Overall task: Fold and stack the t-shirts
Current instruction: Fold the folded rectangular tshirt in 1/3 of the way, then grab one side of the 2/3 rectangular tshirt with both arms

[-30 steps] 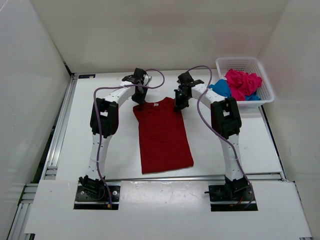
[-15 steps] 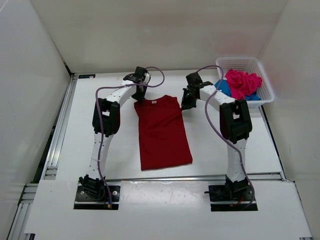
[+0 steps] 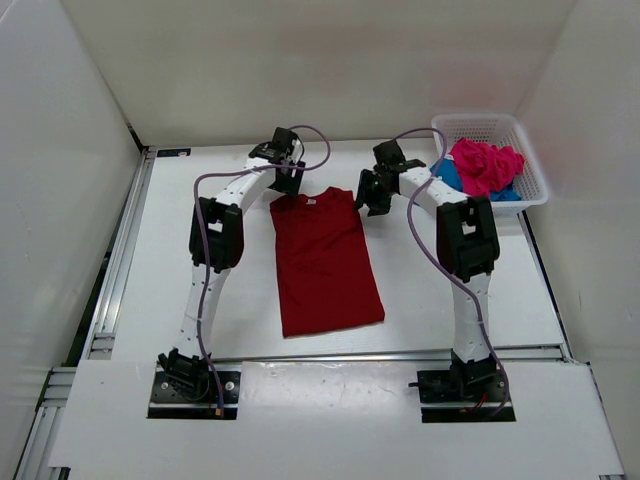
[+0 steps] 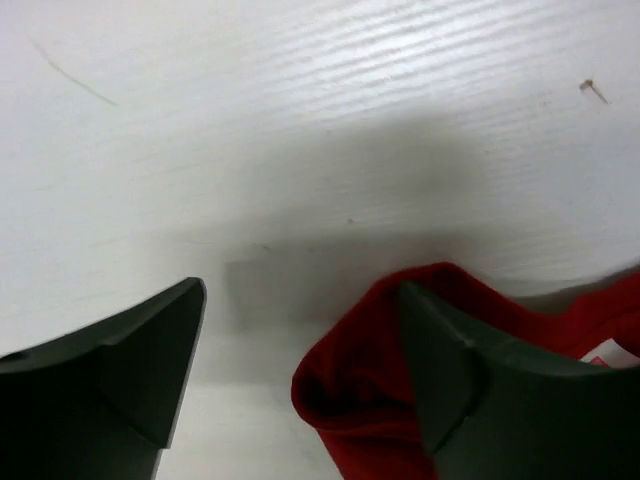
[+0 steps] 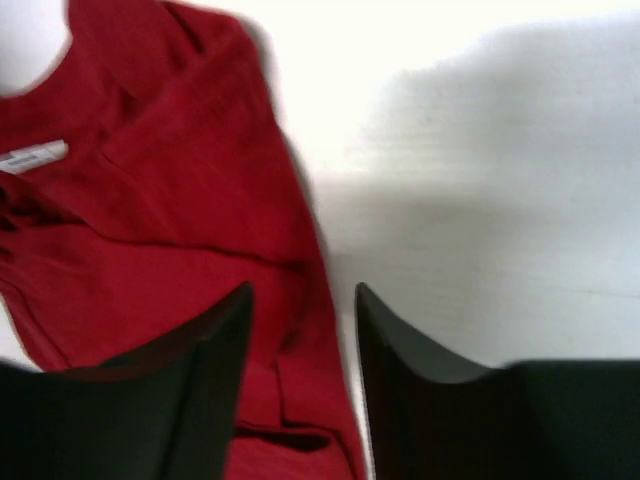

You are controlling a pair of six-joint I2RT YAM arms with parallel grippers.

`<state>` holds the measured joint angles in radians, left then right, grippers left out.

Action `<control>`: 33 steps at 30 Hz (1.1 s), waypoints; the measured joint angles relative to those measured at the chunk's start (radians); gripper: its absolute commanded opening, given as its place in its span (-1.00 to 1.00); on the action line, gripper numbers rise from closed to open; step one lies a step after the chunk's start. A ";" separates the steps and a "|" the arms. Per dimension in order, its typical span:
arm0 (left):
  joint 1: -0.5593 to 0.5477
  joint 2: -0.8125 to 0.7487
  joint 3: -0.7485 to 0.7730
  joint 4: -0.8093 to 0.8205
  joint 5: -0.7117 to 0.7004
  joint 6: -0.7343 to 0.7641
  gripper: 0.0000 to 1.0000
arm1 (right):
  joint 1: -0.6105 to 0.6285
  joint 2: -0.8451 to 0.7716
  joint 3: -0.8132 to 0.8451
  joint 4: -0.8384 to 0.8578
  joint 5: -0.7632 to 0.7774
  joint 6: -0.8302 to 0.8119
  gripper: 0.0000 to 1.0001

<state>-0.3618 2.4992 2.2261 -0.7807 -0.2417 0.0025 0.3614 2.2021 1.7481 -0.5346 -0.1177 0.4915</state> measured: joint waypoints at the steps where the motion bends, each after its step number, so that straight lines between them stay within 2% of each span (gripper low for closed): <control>1: 0.000 0.000 0.008 0.003 -0.015 0.003 1.00 | 0.000 0.005 0.008 0.003 -0.010 -0.002 0.19; 4: 0.001 -0.008 0.019 0.013 -0.052 0.000 1.00 | -0.001 0.003 0.009 0.003 -0.024 -0.008 0.30; 9: 0.010 -0.126 -0.058 0.029 -0.107 -0.001 1.00 | -0.005 -0.084 -0.083 0.002 -0.045 -0.035 0.30; 13: 0.018 -0.413 -0.299 0.055 -0.097 -0.001 1.00 | -0.014 -0.257 -0.286 -0.004 -0.094 -0.059 0.30; 17: 0.002 -0.800 -0.646 0.037 0.032 -0.002 0.97 | -0.010 -0.430 -0.556 0.006 -0.166 -0.079 0.30; 19: -0.051 -0.941 -0.795 -0.002 0.118 -0.003 0.94 | 0.006 -0.469 -0.678 0.014 -0.208 -0.085 0.30; 21: -0.134 -1.020 -0.946 -0.028 0.197 -0.003 0.94 | 0.033 -0.488 -0.770 0.012 -0.246 -0.080 0.30; 24: -0.282 -1.017 -1.157 -0.064 0.279 -0.002 0.94 | 0.076 -0.546 -0.842 0.023 -0.278 -0.081 0.30; 27: -0.383 -0.987 -1.285 -0.091 0.325 -0.002 0.94 | 0.094 -0.582 -0.897 0.053 -0.292 -0.071 0.14; 28: -0.398 -0.987 -1.303 -0.101 0.336 -0.002 0.94 | 0.094 -0.591 -0.910 0.059 -0.293 -0.064 0.03; 29: -0.404 -0.986 -1.305 -0.108 0.340 -0.002 0.94 | 0.093 -0.599 -0.926 0.070 -0.290 -0.056 -0.26; 32: -0.401 -0.984 -1.305 -0.082 0.342 -0.002 0.94 | 0.098 -0.607 -0.970 0.097 -0.298 -0.024 -0.63; 33: -0.399 -0.982 -1.309 -0.073 0.343 -0.002 0.94 | 0.107 -0.607 -0.981 0.106 -0.303 -0.017 -0.67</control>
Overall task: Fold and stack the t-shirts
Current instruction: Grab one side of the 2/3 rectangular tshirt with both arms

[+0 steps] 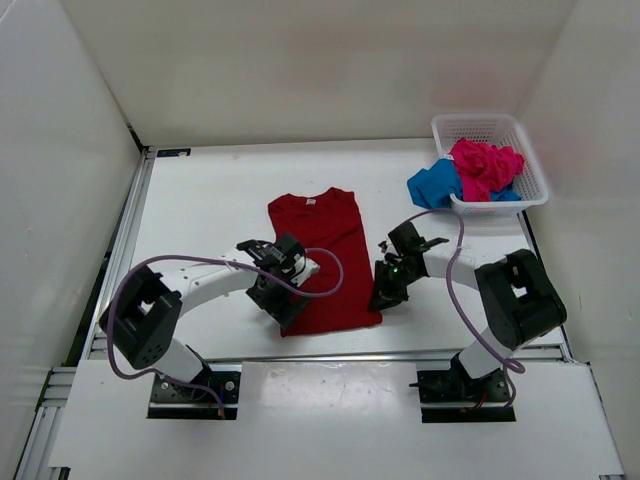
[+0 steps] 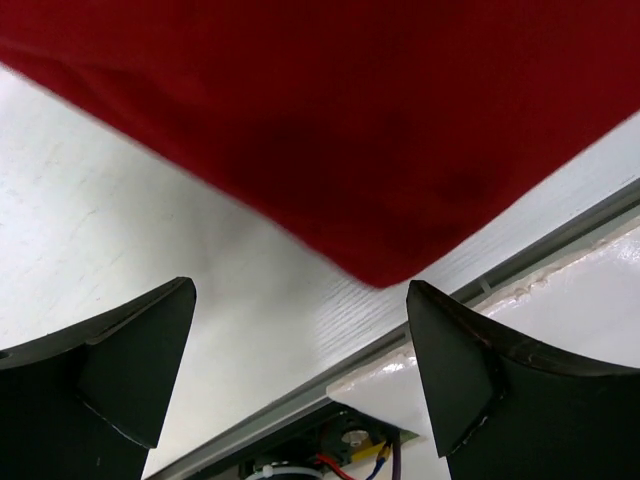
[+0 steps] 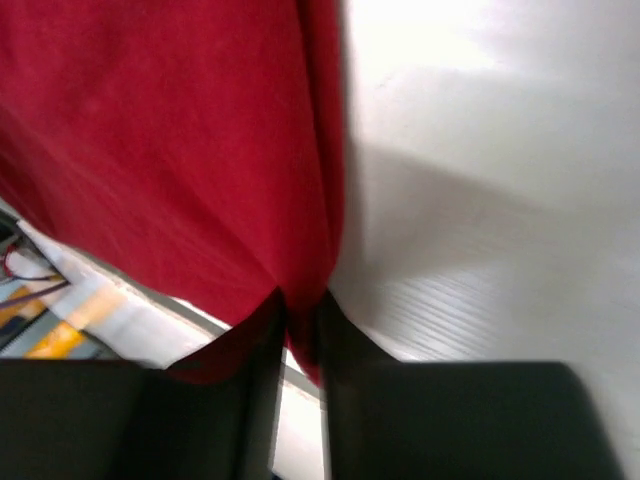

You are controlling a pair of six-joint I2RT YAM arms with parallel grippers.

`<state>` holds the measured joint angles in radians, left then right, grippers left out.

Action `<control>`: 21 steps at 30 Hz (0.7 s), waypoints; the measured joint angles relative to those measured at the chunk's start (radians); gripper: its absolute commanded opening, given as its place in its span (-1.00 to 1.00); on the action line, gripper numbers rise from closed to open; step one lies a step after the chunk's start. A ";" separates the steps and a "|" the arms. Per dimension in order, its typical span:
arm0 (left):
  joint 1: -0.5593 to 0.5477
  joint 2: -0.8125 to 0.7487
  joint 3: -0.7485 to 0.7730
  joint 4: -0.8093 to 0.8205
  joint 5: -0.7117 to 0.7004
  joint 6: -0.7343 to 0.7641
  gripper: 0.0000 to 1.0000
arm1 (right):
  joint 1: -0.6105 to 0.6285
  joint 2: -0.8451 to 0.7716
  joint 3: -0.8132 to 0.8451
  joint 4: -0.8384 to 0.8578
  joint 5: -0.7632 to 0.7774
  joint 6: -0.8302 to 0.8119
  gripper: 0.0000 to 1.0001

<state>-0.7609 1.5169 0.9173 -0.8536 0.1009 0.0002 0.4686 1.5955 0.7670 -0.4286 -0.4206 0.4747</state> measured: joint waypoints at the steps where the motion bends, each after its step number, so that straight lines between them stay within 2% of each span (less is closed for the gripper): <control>1: 0.000 0.000 -0.006 0.008 0.001 0.000 0.94 | 0.014 0.000 -0.010 0.011 -0.010 0.015 -0.71; 2: 0.000 0.000 -0.020 0.017 0.008 0.000 0.94 | 0.035 0.002 -0.015 0.020 -0.016 0.028 -0.77; 4: 0.000 0.000 -0.045 0.027 0.020 0.000 0.94 | 0.084 0.010 -0.018 0.040 -0.029 0.047 -0.77; 6: 0.003 0.003 -0.066 0.028 0.037 -0.001 0.84 | 0.130 0.024 -0.013 0.056 -0.045 0.061 -0.77; 7: 0.005 0.007 -0.071 0.030 0.044 -0.001 0.69 | 0.147 0.030 -0.009 0.059 -0.047 0.068 -0.77; 8: 0.010 0.016 -0.073 0.032 0.050 0.000 0.63 | 0.163 0.034 -0.005 0.063 -0.047 0.071 -0.77; 13: 0.081 0.029 -0.072 0.038 0.038 -0.006 0.57 | 0.174 0.029 -0.002 0.062 -0.037 0.090 -0.39; 16: 0.109 0.029 -0.074 0.032 0.024 -0.005 0.57 | 0.173 0.013 -0.002 0.058 -0.038 0.098 0.04; 18: 0.110 0.029 -0.077 0.028 0.022 -0.005 0.54 | 0.173 -0.006 -0.002 0.056 -0.037 0.096 0.15; 21: 0.087 0.030 -0.079 0.020 0.018 -0.005 0.34 | 0.173 -0.028 -0.003 0.041 -0.022 0.089 0.23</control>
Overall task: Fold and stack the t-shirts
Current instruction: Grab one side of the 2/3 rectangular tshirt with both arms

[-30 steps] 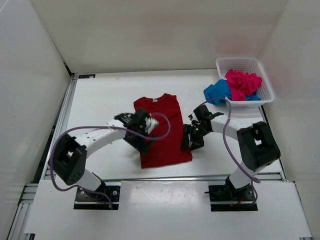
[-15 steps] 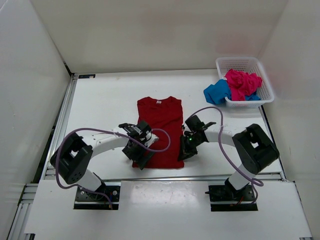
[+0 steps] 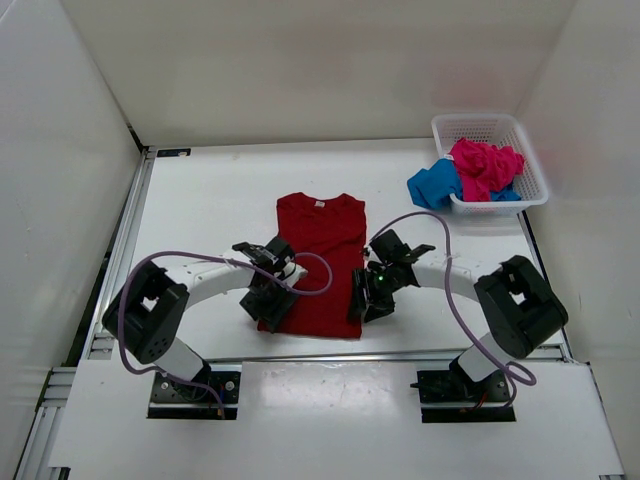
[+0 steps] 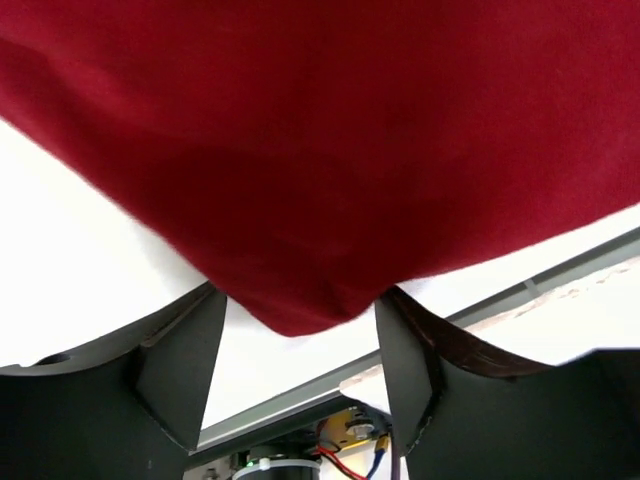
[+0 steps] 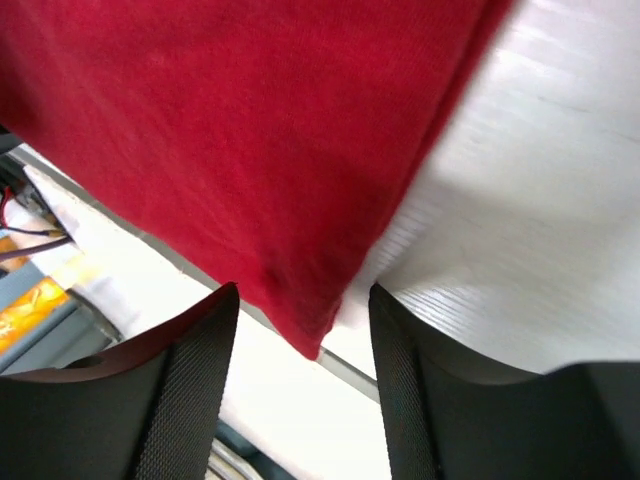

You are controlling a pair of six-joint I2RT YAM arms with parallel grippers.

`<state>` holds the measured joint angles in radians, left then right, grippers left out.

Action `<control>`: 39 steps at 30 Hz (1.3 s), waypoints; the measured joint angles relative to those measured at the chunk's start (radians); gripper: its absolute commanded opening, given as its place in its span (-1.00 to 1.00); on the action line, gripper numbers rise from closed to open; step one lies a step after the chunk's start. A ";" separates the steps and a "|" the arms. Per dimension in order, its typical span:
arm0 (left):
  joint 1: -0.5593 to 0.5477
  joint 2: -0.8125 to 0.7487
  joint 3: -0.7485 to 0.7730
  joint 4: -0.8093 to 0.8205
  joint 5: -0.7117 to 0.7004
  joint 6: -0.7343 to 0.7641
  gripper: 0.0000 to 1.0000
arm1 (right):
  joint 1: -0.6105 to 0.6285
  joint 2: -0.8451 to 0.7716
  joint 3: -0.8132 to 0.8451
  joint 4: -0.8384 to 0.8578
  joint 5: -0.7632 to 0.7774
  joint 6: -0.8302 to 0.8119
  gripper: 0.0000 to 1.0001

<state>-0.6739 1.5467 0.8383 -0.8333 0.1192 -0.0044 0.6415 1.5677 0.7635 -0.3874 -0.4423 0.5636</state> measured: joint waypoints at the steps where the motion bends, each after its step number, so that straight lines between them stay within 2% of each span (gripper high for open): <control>1: -0.008 0.002 0.000 -0.001 0.000 0.001 0.18 | 0.000 -0.009 -0.005 -0.003 0.006 0.000 0.23; 4: -0.019 0.010 0.000 -0.005 0.010 0.001 0.03 | 0.000 -0.031 -0.026 -0.009 0.006 -0.006 0.23; 10: -0.022 0.018 0.005 -0.022 0.047 0.000 0.03 | 0.023 -0.021 -0.031 -0.013 -0.032 -0.022 0.26; 16: -0.022 0.018 0.000 -0.024 0.056 0.000 -0.29 | 0.053 0.003 -0.032 -0.010 -0.080 -0.021 0.17; 17: -0.022 0.019 -0.002 -0.023 0.056 0.000 -0.48 | 0.057 0.005 -0.034 -0.008 -0.086 -0.022 0.00; 19: -0.022 0.020 -0.004 -0.023 0.059 -0.002 -0.62 | 0.062 0.007 -0.040 -0.005 -0.082 -0.026 -0.22; 20: -0.022 0.021 -0.004 -0.024 0.061 -0.001 -0.79 | 0.063 0.012 -0.045 -0.006 -0.079 -0.029 -0.50; 24: -0.022 0.021 -0.002 -0.027 0.064 -0.001 -0.79 | 0.066 0.042 -0.047 -0.009 -0.080 -0.032 -1.00; 32: -0.022 -0.015 0.082 -0.126 0.027 0.000 -0.79 | 0.061 -0.017 0.001 -0.093 -0.056 -0.043 -1.00; 36: -0.011 -0.063 0.199 -0.212 -0.037 0.000 -0.79 | 0.026 -0.092 0.143 -0.222 -0.024 -0.064 -1.00; 39: 0.042 -0.067 0.326 -0.261 -0.084 0.001 -0.79 | -0.034 -0.095 0.294 -0.300 -0.008 -0.093 -1.00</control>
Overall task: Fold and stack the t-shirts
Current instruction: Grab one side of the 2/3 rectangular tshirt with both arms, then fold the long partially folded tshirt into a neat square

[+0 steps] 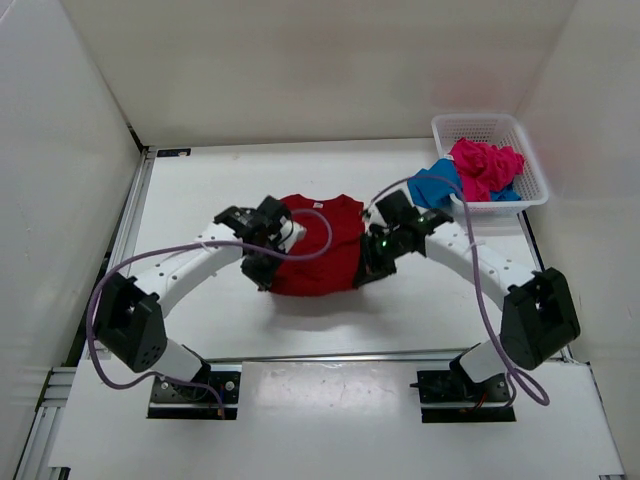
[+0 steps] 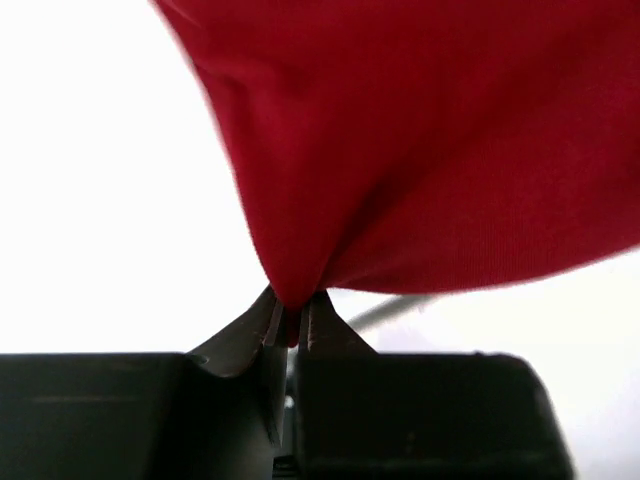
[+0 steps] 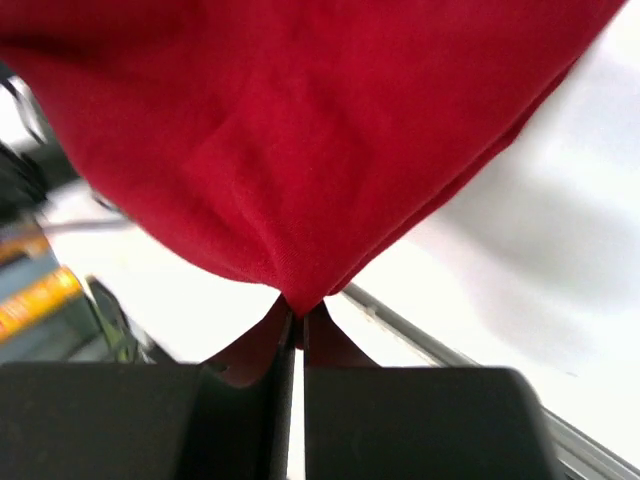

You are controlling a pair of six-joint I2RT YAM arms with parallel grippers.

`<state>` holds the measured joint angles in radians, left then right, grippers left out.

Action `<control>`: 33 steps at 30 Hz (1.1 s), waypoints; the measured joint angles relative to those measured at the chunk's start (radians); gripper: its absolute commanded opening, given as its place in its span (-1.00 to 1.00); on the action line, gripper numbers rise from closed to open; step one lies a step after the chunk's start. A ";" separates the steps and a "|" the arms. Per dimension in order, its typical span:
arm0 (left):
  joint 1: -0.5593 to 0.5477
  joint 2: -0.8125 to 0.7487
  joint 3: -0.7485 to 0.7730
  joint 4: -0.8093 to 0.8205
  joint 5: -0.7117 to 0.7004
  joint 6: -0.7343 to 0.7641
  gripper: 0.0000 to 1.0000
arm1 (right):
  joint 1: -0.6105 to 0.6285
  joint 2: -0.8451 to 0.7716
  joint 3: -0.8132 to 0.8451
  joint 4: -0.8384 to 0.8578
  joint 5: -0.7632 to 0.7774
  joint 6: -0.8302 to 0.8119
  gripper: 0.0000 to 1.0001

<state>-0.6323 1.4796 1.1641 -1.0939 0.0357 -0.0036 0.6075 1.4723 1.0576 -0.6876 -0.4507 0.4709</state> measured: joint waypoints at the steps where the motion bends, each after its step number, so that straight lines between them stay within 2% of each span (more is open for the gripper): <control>1: 0.019 0.008 0.040 -0.011 -0.008 0.000 -0.79 | -0.027 0.011 0.058 -0.024 0.004 -0.009 -1.00; 5: 0.106 0.092 0.224 -0.026 -0.041 0.000 -0.79 | -0.124 0.120 0.275 -0.077 0.002 -0.054 -1.00; 9: 0.183 0.259 0.448 -0.013 -0.055 0.000 -0.79 | -0.197 0.325 0.531 -0.126 -0.009 -0.097 -1.00; 17: 0.254 0.536 0.734 0.041 -0.060 0.000 -0.79 | -0.304 0.645 0.858 -0.160 -0.074 -0.113 -1.00; 24: 0.257 0.684 0.857 0.092 -0.060 0.000 -0.79 | -0.354 0.761 0.932 -0.153 -0.107 -0.079 -1.00; 32: 0.256 0.773 0.916 0.177 -0.073 0.000 -0.79 | -0.378 0.773 0.894 -0.076 -0.088 -0.005 -1.00; 33: 0.256 0.782 0.924 0.193 -0.074 0.000 -0.73 | -0.380 0.773 0.890 -0.064 -0.080 0.007 -1.00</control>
<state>-0.3759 2.2616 2.0880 -0.9009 -0.0383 -0.0040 0.2279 2.2452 1.9480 -0.7521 -0.5308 0.4782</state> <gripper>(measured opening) 0.175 0.011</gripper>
